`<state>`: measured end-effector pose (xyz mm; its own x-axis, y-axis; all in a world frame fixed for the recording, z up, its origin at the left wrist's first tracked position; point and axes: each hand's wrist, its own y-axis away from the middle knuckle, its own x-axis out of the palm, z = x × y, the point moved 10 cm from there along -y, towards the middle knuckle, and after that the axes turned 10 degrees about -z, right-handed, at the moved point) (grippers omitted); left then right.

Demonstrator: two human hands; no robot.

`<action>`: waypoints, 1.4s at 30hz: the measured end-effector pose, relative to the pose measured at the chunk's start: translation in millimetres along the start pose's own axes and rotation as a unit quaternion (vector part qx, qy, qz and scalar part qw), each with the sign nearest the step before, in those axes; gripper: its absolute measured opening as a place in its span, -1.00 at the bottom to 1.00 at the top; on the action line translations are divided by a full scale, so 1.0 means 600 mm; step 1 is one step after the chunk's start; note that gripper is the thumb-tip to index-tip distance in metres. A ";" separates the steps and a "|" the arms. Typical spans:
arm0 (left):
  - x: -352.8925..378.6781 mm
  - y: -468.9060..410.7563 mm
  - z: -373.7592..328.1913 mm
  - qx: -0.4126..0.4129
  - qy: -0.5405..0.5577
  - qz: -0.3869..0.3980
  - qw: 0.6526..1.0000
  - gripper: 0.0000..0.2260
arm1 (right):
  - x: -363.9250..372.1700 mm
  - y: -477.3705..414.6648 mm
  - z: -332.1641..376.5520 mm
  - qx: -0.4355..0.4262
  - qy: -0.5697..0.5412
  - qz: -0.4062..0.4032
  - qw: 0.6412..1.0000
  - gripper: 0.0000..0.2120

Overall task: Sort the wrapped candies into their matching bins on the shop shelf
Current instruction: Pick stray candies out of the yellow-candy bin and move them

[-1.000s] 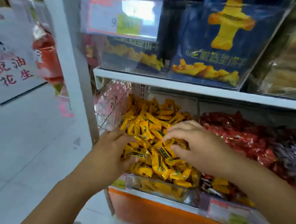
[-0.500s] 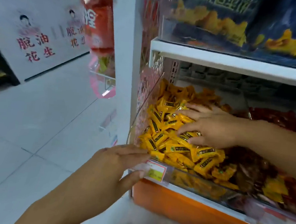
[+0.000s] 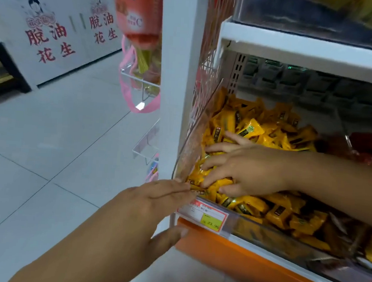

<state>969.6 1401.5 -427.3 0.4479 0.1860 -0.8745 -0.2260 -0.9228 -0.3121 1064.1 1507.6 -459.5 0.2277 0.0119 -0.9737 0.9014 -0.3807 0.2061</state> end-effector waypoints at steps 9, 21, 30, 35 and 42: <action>-0.001 0.005 0.000 -0.002 0.020 0.037 0.999 -0.44 | -0.035 0.073 -0.067 0.073 0.010 -0.028 0.997 -0.68; -0.018 -0.010 -0.004 -0.002 0.039 0.012 0.999 -0.57 | -0.027 -0.049 0.075 -0.037 -0.081 -0.008 0.996 -0.69; -0.005 -0.002 0.005 -0.004 0.017 0.024 1.000 -0.52 | 0.000 -0.006 -0.002 -0.002 0.004 0.028 1.000 -0.57; -0.003 -0.002 0.002 -0.009 0.032 0.038 0.999 -0.49 | -0.021 0.020 -0.033 0.032 0.013 0.007 0.999 -0.63; 0.004 -0.003 -0.001 -0.009 0.011 0.060 0.998 -0.39 | -0.036 0.060 -0.083 0.121 0.047 0.026 0.991 -0.70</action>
<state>971.7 1403.5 -428.8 0.4376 0.0654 -0.8968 -0.2638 -0.9441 -0.1976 1110.0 1539.6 -426.2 0.3155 0.0673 -0.9465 0.7756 -0.5930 0.2163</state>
